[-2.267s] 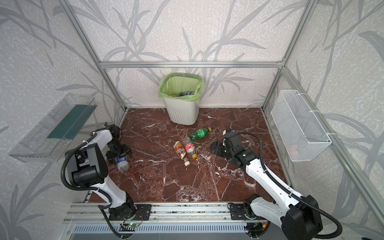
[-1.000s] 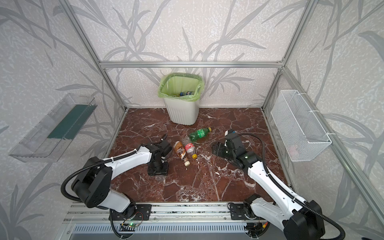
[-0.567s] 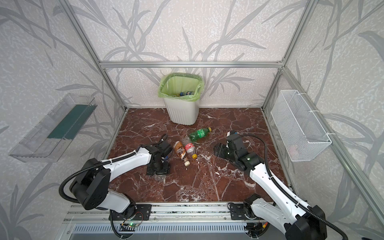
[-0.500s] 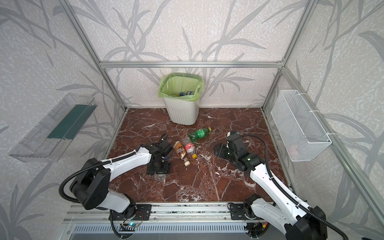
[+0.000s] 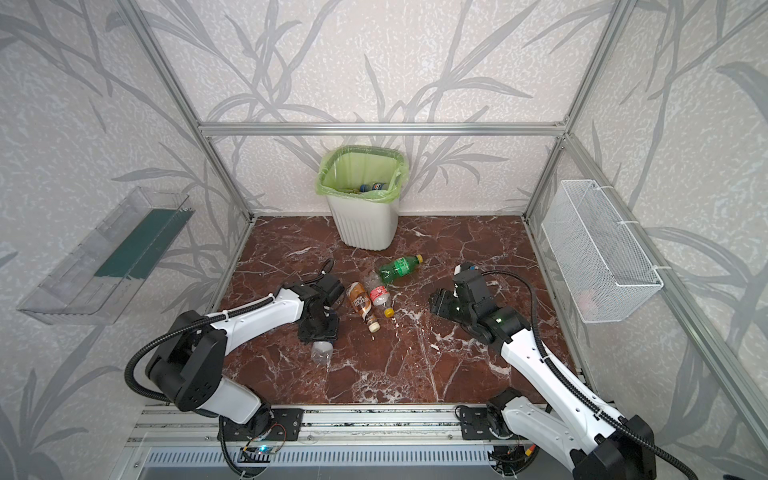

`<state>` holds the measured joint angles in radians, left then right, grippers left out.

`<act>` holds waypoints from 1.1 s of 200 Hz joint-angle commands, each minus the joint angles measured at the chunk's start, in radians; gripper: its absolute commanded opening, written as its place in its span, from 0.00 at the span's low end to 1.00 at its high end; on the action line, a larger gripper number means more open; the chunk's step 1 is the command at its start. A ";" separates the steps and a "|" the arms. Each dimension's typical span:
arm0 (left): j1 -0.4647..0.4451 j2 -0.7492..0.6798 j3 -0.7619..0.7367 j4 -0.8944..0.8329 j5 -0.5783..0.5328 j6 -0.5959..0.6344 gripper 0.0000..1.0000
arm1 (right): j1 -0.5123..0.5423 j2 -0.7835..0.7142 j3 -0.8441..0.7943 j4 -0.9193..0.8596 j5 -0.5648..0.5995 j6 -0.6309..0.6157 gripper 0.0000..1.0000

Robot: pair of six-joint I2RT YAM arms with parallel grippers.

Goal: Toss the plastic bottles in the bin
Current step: 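Carry the clear bottle with the left gripper toward the bin, then raise the clear bottle over the bin with the left gripper and release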

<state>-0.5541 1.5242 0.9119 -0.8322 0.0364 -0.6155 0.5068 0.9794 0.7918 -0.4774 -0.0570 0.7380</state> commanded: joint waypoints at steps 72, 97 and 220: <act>0.007 -0.225 0.064 -0.091 -0.024 -0.019 0.49 | 0.168 0.116 -0.009 0.114 0.004 0.000 0.65; 0.021 -0.229 0.220 -0.113 -0.038 0.015 0.49 | 0.169 0.096 -0.029 0.120 0.018 0.007 0.65; 0.262 0.600 2.041 0.007 0.226 0.063 0.99 | 0.172 -0.105 -0.058 -0.031 0.101 0.033 0.68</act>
<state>-0.2447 2.2292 2.9902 -0.7662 0.1913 -0.6121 0.6727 0.9047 0.7406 -0.4484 0.0002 0.7605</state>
